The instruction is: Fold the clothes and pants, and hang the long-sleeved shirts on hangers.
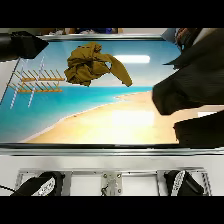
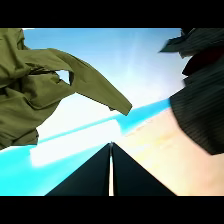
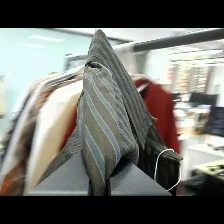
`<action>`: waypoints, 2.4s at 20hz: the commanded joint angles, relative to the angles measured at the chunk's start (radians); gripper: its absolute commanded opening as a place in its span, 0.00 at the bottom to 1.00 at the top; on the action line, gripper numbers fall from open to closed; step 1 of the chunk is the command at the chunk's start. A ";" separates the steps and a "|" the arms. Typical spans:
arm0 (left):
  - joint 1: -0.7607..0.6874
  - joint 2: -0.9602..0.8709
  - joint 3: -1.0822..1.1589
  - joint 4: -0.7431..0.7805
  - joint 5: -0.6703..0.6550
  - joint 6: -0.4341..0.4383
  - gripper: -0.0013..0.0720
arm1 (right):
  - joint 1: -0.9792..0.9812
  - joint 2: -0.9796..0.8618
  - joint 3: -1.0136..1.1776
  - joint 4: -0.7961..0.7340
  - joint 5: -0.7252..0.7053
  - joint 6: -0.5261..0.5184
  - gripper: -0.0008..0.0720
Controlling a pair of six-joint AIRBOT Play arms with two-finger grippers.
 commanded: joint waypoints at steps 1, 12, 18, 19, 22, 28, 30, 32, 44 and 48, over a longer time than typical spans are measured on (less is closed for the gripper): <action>-0.005 0.002 -0.002 0.001 0.002 0.010 0.04 | -0.085 0.006 0.001 -0.033 -0.177 0.000 0.04; -0.005 0.002 -0.002 0.001 0.000 0.010 0.04 | -0.111 -0.250 0.204 -0.033 -0.422 -0.074 0.04; -0.005 0.002 -0.002 0.001 -0.001 0.010 0.04 | -0.117 -0.425 0.392 -0.032 -0.421 -0.238 0.04; -0.005 0.002 -0.002 0.001 -0.004 0.010 0.04 | -0.117 -0.438 0.392 -0.032 -0.421 -0.257 0.04; -0.005 0.002 -0.002 0.001 -0.010 0.010 0.04 | -0.153 -0.472 0.392 -0.027 -0.417 -0.273 0.04; -0.005 -0.002 -0.002 0.000 -0.016 0.010 0.04 | -0.331 -0.513 0.392 0.118 -0.368 -0.274 0.04; -0.005 -0.011 -0.002 0.000 -0.027 0.010 0.04 | -0.366 -0.523 0.392 0.115 -0.291 -0.274 0.04; -0.005 -0.019 -0.002 0.000 -0.035 0.010 0.04 | -0.372 -0.530 0.391 0.089 -0.252 -0.274 0.04; -0.005 -0.021 -0.002 -0.001 -0.035 0.010 0.04 | -0.372 -0.458 0.271 0.062 -0.164 -0.270 0.21; -0.005 -0.021 -0.002 -0.001 -0.035 0.010 0.04 | -0.370 -0.416 0.271 0.090 -0.146 -0.243 0.79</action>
